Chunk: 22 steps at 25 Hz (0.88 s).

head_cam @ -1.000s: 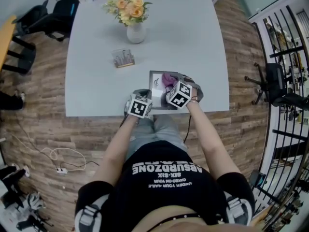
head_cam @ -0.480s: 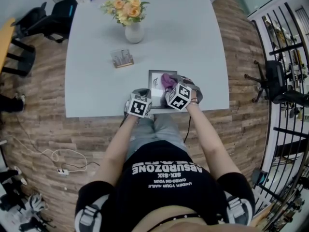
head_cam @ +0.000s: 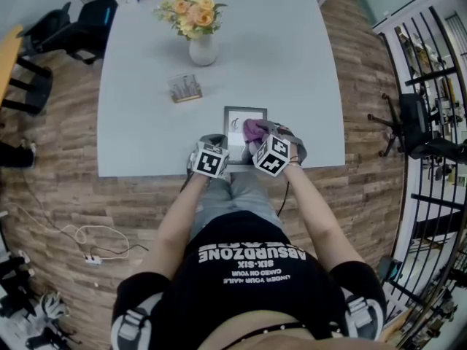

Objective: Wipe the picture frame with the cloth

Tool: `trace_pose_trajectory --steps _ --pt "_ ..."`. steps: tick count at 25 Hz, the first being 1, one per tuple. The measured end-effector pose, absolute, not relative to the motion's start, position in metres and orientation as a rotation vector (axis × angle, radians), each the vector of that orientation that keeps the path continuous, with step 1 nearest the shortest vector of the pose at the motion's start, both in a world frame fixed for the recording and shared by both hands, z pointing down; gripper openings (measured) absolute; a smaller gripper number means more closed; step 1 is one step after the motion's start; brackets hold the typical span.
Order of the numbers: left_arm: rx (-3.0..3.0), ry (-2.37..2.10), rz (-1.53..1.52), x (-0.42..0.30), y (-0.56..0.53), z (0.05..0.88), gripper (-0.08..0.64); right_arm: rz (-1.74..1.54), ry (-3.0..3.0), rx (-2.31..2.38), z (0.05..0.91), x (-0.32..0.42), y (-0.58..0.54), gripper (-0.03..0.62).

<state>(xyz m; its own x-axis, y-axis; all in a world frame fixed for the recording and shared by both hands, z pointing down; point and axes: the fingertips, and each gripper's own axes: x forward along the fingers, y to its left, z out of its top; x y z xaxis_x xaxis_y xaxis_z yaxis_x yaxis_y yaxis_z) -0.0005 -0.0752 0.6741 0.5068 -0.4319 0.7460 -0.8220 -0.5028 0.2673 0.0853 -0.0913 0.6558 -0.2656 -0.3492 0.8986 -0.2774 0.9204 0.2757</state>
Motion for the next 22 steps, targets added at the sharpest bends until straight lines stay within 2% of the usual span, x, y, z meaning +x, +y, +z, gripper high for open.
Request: trace_pose_trajectory --steps 22 --pt "2.136 -1.033 0.837 -0.001 -0.075 0.675 0.015 0.138 -1.999 0.446 0.651 0.088 -0.016 0.141"
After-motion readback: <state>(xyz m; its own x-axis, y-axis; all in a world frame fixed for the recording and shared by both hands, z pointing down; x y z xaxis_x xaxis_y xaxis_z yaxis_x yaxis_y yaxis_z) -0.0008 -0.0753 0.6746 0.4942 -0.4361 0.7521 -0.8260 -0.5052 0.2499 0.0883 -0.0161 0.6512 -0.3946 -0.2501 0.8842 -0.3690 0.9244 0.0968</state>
